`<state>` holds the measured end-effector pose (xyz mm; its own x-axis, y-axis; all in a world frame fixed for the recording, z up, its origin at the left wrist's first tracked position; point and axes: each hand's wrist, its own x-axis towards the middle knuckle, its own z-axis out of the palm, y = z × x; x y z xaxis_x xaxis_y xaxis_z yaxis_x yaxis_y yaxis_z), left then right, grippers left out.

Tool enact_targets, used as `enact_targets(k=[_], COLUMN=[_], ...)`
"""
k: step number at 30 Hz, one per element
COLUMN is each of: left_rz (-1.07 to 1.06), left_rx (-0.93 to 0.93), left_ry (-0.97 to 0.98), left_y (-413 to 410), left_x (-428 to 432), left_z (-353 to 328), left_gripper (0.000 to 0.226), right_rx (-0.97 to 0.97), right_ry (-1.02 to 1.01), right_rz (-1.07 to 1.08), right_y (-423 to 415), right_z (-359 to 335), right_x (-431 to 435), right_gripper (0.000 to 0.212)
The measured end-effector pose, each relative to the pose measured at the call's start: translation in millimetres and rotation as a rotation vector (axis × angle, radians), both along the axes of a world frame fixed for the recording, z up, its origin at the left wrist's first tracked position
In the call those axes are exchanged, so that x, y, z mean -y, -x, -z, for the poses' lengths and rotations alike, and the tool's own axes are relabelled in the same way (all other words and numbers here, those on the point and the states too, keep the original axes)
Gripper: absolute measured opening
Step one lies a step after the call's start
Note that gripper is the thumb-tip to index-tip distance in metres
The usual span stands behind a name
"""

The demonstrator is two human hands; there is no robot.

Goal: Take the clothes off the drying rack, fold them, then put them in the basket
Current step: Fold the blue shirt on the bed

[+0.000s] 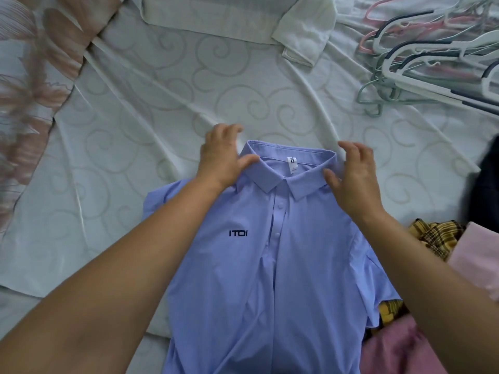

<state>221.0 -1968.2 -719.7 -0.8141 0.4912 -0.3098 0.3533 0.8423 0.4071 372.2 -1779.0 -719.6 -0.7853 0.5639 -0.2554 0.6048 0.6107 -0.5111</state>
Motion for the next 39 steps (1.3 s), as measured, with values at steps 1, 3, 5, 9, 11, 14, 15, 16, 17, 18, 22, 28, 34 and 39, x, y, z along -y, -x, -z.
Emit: enact_targets(k=[1,3,5,9,11,14,15,16,17,18,22,28,34,39], left_rz=[-0.108,-0.134,-0.127,-0.176,-0.248,-0.3,-0.298,-0.303,-0.306,-0.294,-0.153,-0.457,-0.597,-0.365], left_rx=[0.03,0.077,0.2,0.323,0.283,0.231,0.22,0.216,0.213,0.195,0.089,0.393,0.813,0.848], left_ry=[0.02,0.136,0.111,-0.041,-0.129,-0.14,-0.126,-0.122,-0.126,-0.124,0.037,-0.246,-0.365,0.049], left_y=[1,1,0,6,13,22,23,22,20,16,1,11,22,18], left_x=[12,39,63,81,82,84,84,83,82,82,91,105,112,123], left_z=[4,8,8,1,-1,0,1,1,-1,-2,4,-6,-34,-52], left_gripper=[0.059,0.05,0.038,0.014,0.009,0.014,0.015,0.017,0.024,0.035,0.033,0.024,0.022,0.031], right_rx=[0.029,0.149,0.192,0.159,0.155,0.084,0.076,0.087,0.104,0.128,0.278,0.056,-0.013,0.171], right_ry=[0.01,0.075,0.178,0.451,0.56,0.743,0.775,0.786,0.778,0.763,0.792,0.732,0.708,0.697], right_rz=[0.069,0.16,0.2,0.299,0.304,0.43,0.46,0.462,0.449,0.429,0.398,0.396,0.328,0.143], right_y=[-8,-26,-42,-55,-56,-51,-48,-46,-44,-42,-40,-44,-42,-42], right_z=[3,10,12,2,-2,-10,-12,-13,-14,-15,-18,-28,-43,-63], right_x=[-2,-7,-12,-20,-23,-26,-27,-28,-29,-29,-35,-43,-33,-35], right_gripper=[0.049,0.03,0.032,0.021,0.018,0.022,0.021,0.021,0.02,0.019,0.027,0.014,0.019,0.016])
